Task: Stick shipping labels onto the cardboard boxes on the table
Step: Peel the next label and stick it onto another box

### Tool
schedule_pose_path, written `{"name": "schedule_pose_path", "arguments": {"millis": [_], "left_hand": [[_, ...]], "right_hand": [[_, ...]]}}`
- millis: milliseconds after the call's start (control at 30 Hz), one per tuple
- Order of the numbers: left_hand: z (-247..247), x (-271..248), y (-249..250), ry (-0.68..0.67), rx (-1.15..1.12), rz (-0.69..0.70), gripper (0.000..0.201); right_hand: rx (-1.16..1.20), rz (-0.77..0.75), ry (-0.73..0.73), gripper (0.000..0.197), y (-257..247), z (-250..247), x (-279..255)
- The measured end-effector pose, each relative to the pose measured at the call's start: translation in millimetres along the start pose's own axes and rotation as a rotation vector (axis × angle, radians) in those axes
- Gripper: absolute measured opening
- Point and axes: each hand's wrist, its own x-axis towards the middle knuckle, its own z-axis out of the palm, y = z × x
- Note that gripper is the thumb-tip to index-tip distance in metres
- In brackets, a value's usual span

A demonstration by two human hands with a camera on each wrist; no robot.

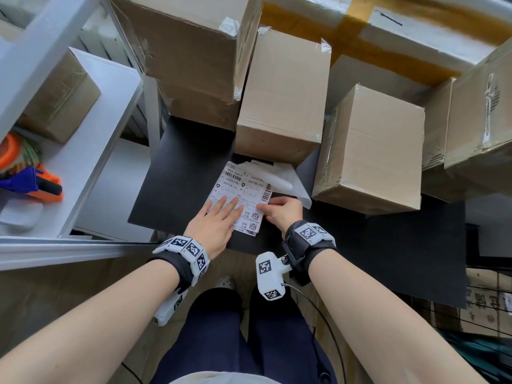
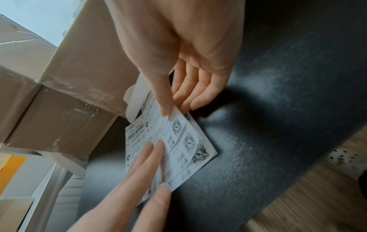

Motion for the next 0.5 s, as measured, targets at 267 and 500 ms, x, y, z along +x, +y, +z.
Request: {"name": "schedule_pose_path", "arguments": {"millis": [267,500], "left_hand": [[-10.5,0.8,-1.6,-0.03,-0.028,-0.05,0.059],[-36.6,14.6,12.7,0.063,-0.105,-0.038,0.042]], "right_hand": [[0.116,0.164,-0.155,0.021,-28.3,-24.0,-10.7],[0.029,0.055,-0.095,0.007,-41.0,-57.1,-19.1]]}}
